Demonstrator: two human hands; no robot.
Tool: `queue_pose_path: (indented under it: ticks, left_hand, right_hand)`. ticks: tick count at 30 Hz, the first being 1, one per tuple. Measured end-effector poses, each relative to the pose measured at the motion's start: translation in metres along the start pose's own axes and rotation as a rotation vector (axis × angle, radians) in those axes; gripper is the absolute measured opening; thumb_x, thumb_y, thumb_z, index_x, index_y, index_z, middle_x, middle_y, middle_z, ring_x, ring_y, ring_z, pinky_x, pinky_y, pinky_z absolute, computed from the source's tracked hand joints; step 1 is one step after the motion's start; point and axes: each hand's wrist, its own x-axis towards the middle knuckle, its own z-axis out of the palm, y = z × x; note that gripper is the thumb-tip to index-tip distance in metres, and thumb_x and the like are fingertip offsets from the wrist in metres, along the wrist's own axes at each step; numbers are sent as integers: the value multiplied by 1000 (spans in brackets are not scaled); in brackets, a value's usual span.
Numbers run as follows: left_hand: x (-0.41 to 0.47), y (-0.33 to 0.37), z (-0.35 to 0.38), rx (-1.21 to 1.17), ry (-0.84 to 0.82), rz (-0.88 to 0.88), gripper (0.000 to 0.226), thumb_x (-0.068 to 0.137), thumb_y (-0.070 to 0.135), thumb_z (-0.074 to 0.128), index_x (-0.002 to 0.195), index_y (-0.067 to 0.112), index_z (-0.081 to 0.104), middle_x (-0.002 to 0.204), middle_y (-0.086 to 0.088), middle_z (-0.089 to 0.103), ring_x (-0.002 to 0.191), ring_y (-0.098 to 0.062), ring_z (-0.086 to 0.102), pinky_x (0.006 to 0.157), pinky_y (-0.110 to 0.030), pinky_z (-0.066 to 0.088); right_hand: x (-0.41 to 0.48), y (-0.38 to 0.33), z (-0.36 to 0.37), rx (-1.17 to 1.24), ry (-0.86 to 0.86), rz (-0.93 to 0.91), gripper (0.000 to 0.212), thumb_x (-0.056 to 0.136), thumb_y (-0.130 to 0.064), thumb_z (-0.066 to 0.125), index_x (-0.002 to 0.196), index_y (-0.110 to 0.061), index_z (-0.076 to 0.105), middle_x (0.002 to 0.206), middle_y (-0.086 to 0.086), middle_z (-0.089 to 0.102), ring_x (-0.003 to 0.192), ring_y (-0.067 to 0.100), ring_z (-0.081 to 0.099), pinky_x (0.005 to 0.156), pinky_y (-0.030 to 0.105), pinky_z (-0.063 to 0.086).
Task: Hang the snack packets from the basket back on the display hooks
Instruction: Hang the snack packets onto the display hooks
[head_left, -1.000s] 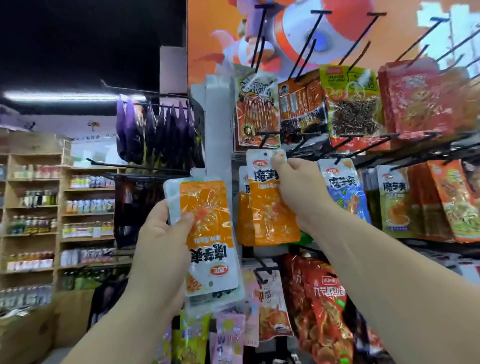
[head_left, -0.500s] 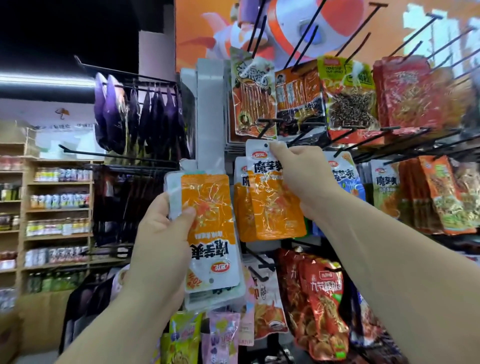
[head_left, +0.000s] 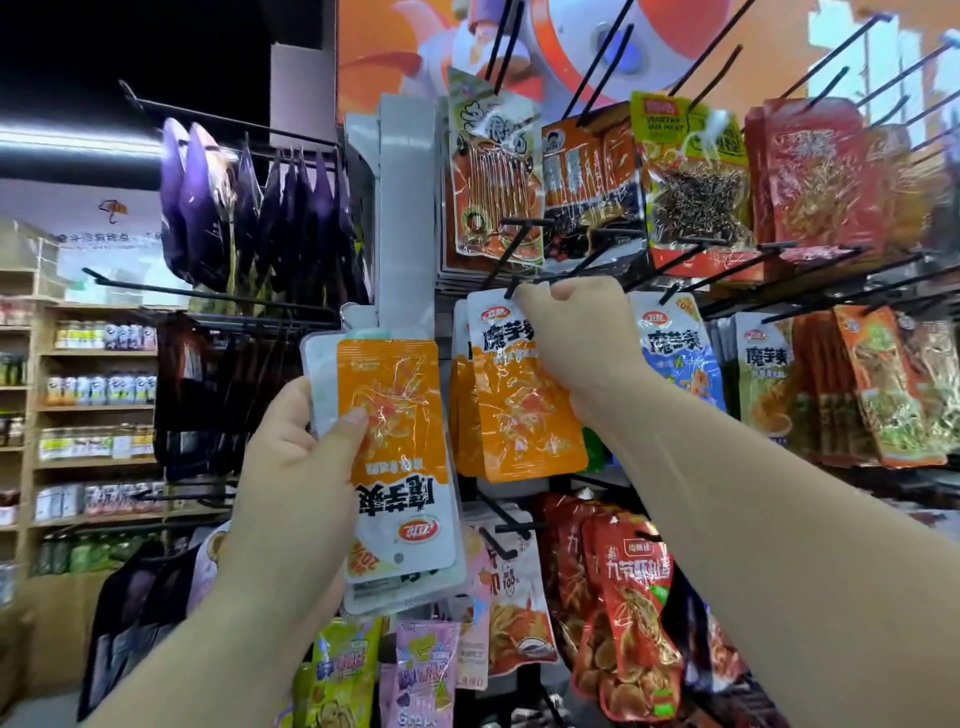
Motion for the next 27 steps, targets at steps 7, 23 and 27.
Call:
queue_pose_path:
  ticks: [7,23,27]
  left_hand:
    - [-2,0,0,2,-17,-16,26,110,11,47,114,26,67,101,-9,79,85,-29,78,61,-45,65]
    - [-4,4,-3,-48,-58,5,26,108,5,49,121,21,65,103,-10,79,82,-26,77,60,-39,63]
    - [-7,5,1,-49,-109,43,29,104,-1,52,119,20,66,102,-11,80,86,-30,78,63,-41,65]
  right_hand:
    - [-2,23,16,-217,7,-12,61,102,-46,58,52,-16,40,48,-2,40,47,16,39,49,33,26]
    - [-70,3,-5,-152,61,-313,26,92,-44,70,105,-29,53,71,-10,47,64,9,47,58,31,34]
    - [-91,-18,-2,-225,-256,-404,80,70,-63,82,137,-36,46,107,-16,48,88,2,50,77,24,47]
